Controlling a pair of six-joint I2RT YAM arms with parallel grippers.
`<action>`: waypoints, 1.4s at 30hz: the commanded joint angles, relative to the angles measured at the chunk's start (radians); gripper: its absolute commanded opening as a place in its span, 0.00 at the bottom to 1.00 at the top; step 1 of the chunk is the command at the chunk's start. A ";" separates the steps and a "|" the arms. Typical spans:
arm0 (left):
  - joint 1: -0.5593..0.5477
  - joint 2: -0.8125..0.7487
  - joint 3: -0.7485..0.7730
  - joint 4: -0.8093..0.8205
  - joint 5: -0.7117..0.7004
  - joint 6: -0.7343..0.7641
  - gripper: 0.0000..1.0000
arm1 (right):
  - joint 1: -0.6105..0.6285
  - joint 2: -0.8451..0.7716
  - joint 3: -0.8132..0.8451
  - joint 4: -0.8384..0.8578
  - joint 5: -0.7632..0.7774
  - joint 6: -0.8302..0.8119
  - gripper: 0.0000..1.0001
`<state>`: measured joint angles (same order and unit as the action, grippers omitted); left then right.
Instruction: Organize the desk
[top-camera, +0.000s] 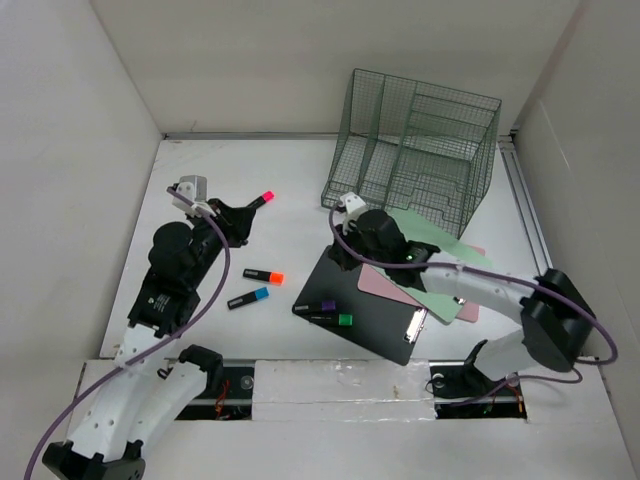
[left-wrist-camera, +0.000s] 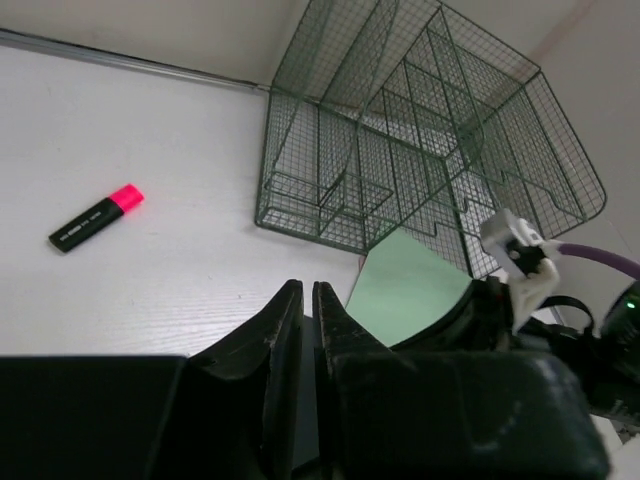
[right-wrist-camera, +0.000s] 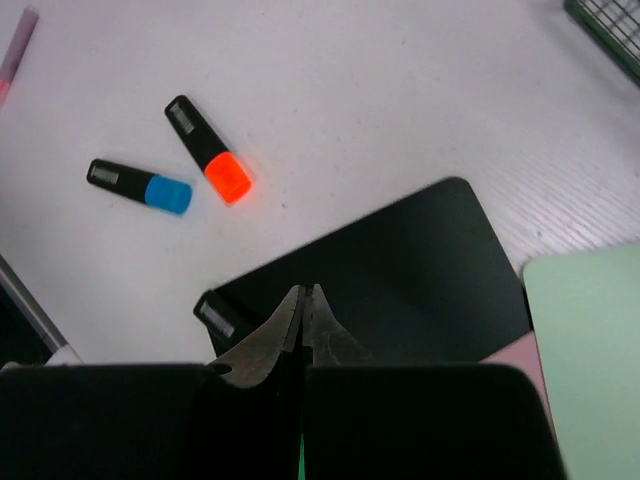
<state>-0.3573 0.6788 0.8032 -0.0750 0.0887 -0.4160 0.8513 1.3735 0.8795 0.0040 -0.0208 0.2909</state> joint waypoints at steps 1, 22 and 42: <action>0.011 -0.028 -0.012 0.047 -0.075 0.005 0.06 | 0.008 0.113 0.136 0.082 -0.033 -0.010 0.00; 0.009 0.637 0.310 -0.181 -0.282 0.038 0.47 | 0.028 -0.123 -0.048 0.304 0.261 0.022 0.11; 0.195 1.179 0.568 -0.034 0.032 0.542 0.57 | -0.011 -0.479 -0.283 0.441 0.338 0.057 0.71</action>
<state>-0.1417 1.8206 1.2919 -0.1318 0.0196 0.0025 0.8490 0.9161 0.5854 0.4000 0.3000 0.3557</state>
